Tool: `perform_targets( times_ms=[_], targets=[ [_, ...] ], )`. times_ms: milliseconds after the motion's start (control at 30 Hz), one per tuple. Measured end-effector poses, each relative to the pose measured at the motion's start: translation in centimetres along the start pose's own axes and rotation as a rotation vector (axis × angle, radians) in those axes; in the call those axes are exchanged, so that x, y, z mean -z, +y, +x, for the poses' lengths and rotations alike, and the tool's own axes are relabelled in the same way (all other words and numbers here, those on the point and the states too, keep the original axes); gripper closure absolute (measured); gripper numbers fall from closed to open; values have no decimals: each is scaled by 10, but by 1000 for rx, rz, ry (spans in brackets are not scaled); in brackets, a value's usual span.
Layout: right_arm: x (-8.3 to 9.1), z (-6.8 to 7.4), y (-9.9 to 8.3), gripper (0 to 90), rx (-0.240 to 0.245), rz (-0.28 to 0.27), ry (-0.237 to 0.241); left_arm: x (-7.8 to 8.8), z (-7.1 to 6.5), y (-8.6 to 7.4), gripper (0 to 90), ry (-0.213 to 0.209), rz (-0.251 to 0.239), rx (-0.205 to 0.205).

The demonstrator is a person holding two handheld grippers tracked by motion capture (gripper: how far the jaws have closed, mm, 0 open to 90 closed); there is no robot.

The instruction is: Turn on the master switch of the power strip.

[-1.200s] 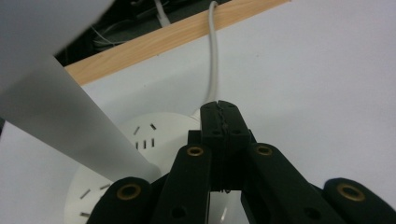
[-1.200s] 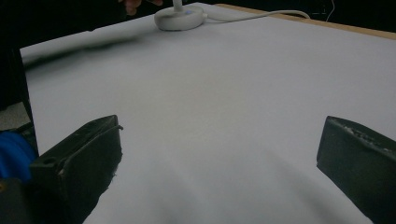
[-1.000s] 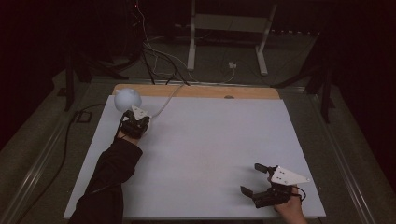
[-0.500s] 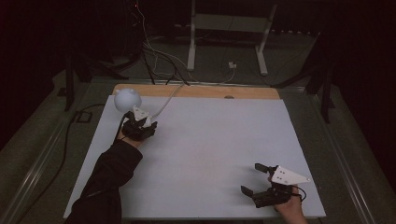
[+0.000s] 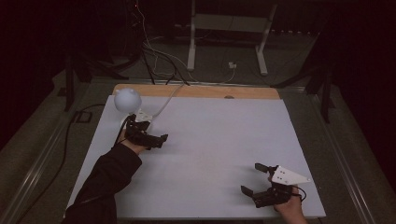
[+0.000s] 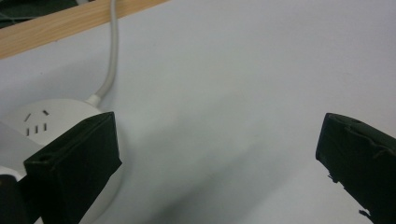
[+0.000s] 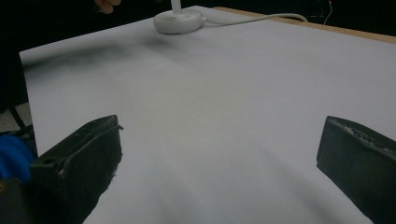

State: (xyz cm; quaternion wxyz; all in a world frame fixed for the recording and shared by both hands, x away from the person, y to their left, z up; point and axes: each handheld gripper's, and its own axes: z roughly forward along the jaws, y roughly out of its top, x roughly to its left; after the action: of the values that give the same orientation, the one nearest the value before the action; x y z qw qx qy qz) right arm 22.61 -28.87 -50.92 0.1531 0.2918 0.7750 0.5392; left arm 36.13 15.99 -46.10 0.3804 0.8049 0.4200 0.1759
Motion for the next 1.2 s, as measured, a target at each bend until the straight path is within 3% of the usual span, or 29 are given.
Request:
perform_targets(
  times_ms=[433,800,1200],
  targets=[
    [-1,1,0,0,-2,1,3,29,-9,-11,2,-145,-40,-26],
    [-1,1,1,0,3,4,1,43,-15,-37,2,-174,-20,-63],
    [-1,2,1,0,7,7,-1,48,-22,-71,2,-213,-8,-70]
  ],
)
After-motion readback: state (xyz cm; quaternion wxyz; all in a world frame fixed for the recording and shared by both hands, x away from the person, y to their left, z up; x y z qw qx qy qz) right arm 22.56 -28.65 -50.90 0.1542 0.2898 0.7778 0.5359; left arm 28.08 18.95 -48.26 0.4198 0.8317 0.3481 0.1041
